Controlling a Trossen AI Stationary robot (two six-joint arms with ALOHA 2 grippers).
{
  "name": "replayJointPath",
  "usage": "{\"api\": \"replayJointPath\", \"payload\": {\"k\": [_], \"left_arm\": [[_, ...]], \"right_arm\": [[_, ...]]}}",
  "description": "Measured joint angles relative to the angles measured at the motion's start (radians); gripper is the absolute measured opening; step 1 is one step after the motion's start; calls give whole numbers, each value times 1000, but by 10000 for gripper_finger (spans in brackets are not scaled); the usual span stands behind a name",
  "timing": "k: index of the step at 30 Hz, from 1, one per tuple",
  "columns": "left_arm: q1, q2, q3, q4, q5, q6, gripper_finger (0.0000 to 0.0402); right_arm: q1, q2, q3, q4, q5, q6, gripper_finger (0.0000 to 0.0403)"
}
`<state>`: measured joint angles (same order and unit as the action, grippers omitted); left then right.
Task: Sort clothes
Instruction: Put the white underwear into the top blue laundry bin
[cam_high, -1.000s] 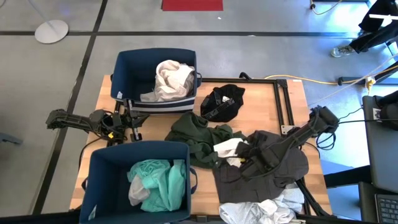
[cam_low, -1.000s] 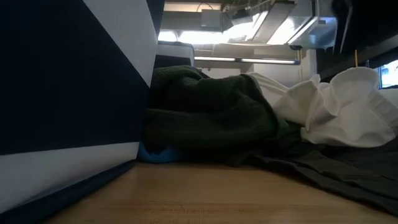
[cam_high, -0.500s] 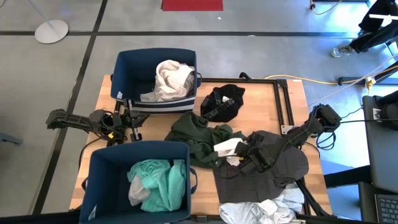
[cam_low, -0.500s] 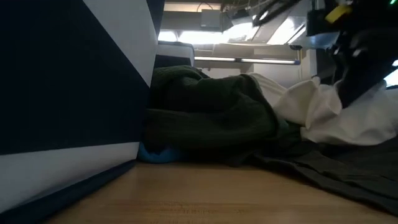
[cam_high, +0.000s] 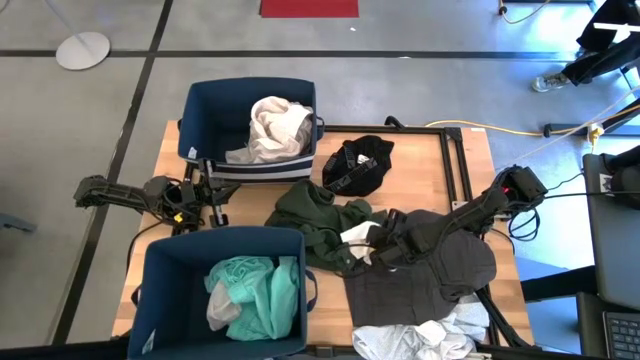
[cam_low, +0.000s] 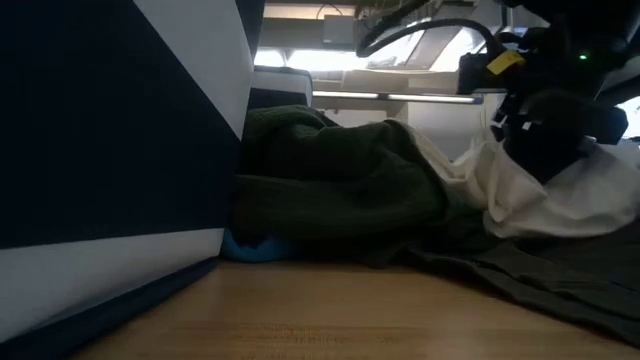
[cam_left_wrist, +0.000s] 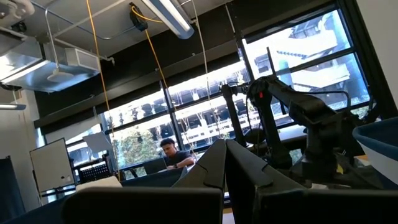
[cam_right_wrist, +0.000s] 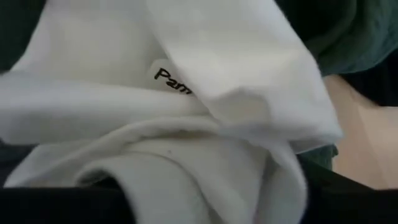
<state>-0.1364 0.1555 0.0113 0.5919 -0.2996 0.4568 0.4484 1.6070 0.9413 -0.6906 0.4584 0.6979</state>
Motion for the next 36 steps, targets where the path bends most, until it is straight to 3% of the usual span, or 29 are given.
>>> {"api": "replayJointPath", "payload": {"k": [8,14,19,26,36], "left_arm": [[0,0,0,0,0,0,0],[0,0,0,0,0,0,0],[0,0,0,0,0,0,0],[0,0,0,0,0,-1,0],[0,1,0,0,0,19,0]], "right_arm": [[3,0,-1,-40,-12,0,17],[3,0,66,-152,-25,2,37],[4,1,218,-328,-15,-19,11],[4,1,465,-540,113,-45,28],[3,1,726,-613,263,-183,15]]}}
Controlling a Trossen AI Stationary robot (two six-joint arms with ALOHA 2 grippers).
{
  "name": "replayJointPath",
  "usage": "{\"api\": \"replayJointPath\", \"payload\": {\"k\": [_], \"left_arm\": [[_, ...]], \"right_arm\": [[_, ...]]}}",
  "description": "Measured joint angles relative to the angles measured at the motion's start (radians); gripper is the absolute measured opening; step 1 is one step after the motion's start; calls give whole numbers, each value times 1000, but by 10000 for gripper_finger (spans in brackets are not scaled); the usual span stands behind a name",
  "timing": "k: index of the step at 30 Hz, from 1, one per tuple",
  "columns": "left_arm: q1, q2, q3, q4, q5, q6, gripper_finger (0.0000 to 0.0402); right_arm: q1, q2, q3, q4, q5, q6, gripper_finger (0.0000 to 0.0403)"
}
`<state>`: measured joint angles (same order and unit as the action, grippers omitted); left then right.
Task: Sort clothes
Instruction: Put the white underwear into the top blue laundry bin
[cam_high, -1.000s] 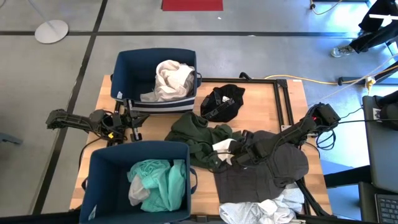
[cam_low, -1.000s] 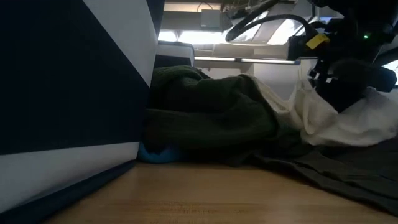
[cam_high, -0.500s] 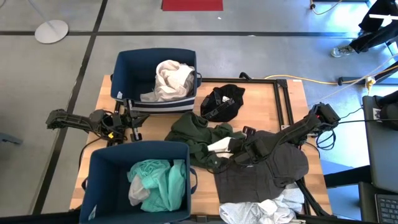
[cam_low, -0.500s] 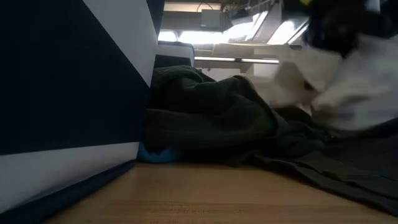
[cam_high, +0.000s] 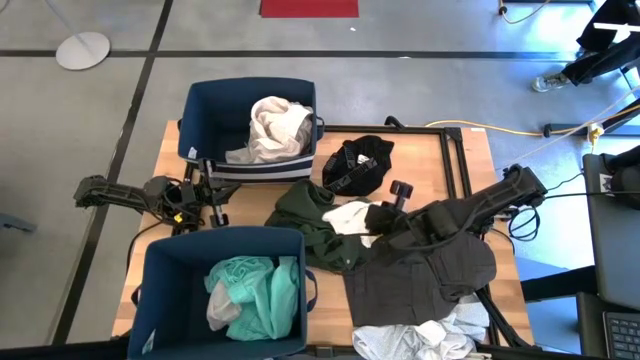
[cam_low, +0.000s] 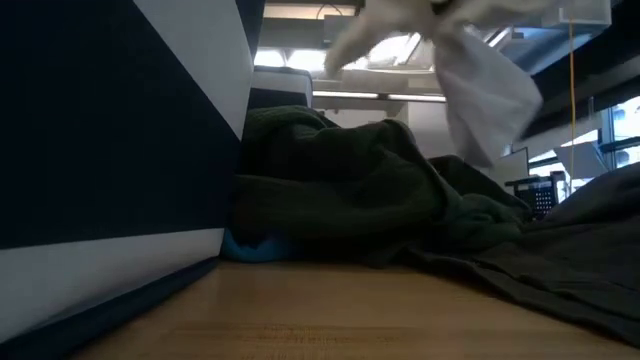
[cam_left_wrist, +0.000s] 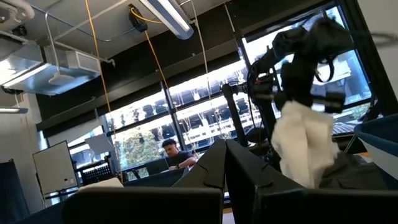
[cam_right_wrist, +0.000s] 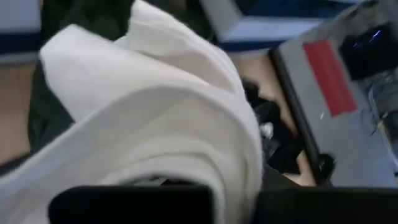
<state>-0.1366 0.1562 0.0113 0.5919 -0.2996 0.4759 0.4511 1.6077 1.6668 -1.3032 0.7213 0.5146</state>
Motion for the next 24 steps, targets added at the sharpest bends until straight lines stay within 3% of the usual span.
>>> {"api": "replayJointPath", "payload": {"k": [11,24], "left_arm": [[0,0,0,0,0,-2,0],[0,0,0,0,0,-8,0]], "right_arm": [[-13,0,145,109,160,-149,14],[-193,0,155,570,123,-571,17]]}}
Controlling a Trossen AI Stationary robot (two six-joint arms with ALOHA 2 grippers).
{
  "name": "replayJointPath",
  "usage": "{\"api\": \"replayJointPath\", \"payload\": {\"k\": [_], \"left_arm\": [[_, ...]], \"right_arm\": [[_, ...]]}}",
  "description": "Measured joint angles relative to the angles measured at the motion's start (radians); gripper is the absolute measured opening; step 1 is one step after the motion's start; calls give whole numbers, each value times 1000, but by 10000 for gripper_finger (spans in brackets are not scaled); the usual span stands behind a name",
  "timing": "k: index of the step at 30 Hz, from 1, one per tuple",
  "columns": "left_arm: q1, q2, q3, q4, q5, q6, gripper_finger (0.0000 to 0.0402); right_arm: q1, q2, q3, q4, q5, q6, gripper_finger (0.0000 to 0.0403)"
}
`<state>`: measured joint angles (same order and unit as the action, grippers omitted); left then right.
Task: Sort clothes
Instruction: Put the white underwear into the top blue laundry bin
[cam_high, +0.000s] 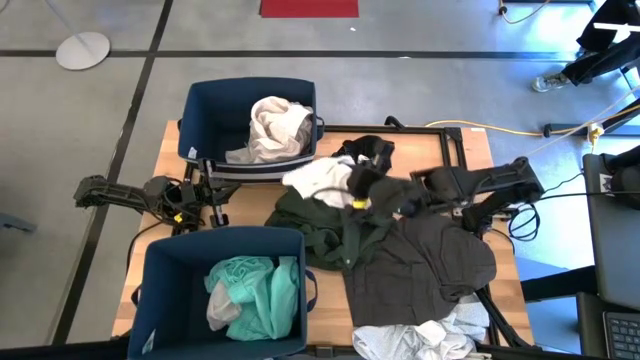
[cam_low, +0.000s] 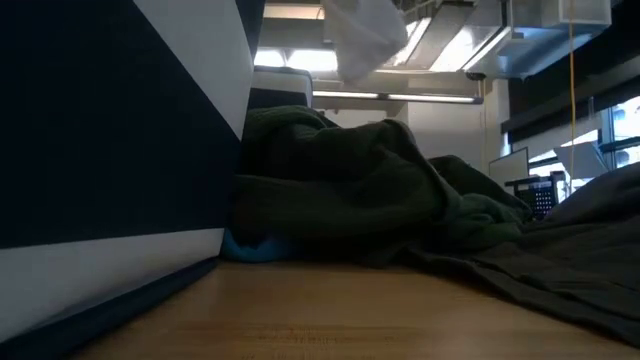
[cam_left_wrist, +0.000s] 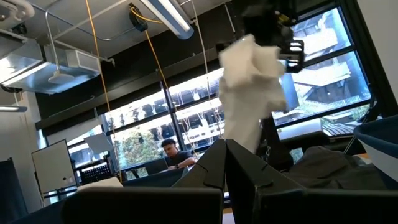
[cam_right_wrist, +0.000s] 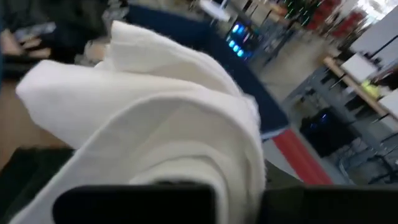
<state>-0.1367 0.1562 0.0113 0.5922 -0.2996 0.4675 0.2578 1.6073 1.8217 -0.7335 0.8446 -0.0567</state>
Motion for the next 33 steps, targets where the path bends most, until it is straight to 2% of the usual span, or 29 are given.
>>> {"api": "replayJointPath", "payload": {"k": [3,7,15,21,25,30,33], "left_arm": [[0,0,0,0,0,5,0],[0,0,0,0,0,7,0],[0,-1,0,0,0,5,0],[0,-1,0,3,0,12,0],[0,-1,0,2,0,12,0],[0,-1,0,1,0,12,0],[0,-1,0,1,0,13,0]], "right_arm": [[-49,0,0,128,-32,-104,22],[-128,0,0,286,-146,-187,24],[-307,45,1,524,-368,-212,25],[-402,134,0,706,-440,-211,29],[-443,193,0,779,-446,-207,30],[-477,244,0,781,-461,-191,31],[-490,266,0,771,-473,-180,49]]}}
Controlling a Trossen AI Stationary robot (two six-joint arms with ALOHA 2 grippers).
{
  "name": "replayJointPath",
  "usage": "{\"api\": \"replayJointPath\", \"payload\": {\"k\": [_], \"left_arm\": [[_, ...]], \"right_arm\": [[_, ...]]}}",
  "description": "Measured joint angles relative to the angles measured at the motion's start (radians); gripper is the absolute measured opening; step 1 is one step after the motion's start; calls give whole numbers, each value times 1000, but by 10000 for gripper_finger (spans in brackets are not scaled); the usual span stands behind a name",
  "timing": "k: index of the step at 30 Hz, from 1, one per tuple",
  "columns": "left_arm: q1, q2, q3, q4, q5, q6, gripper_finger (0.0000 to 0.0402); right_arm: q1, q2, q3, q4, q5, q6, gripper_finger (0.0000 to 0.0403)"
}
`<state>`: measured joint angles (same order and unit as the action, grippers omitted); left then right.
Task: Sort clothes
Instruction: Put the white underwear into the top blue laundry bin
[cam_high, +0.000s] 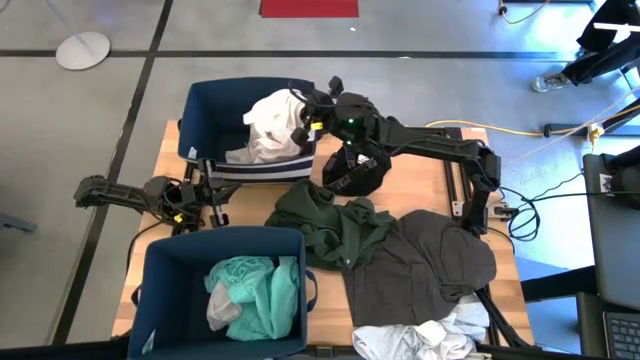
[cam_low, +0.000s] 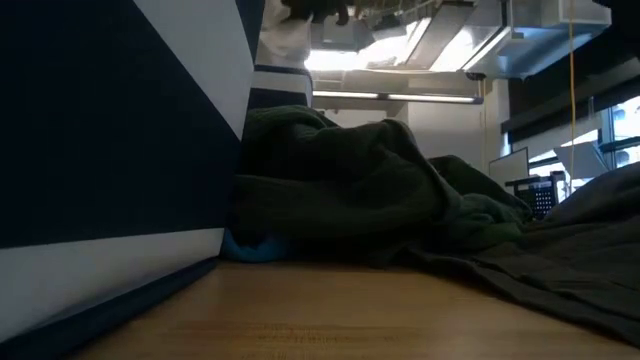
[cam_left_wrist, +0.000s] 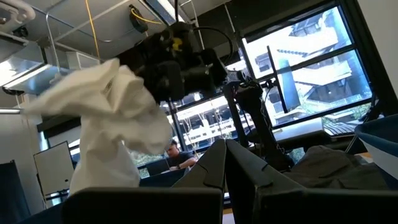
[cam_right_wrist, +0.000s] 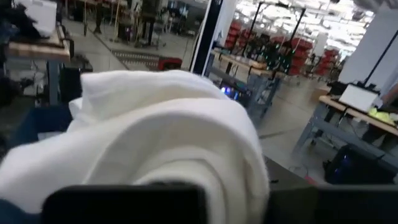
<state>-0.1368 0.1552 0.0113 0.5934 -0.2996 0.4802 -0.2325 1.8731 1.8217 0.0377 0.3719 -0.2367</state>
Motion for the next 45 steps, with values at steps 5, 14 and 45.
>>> {"api": "replayJointPath", "payload": {"k": [5,14,45], "left_arm": [[0,0,0,0,0,3,0],[0,0,0,0,0,3,0],[0,1,0,-1,-1,25,0]], "right_arm": [[-4,7,0,-57,19,32,134],[-4,1,125,-350,31,145,260],[-29,-8,202,-516,-41,336,266]]}}
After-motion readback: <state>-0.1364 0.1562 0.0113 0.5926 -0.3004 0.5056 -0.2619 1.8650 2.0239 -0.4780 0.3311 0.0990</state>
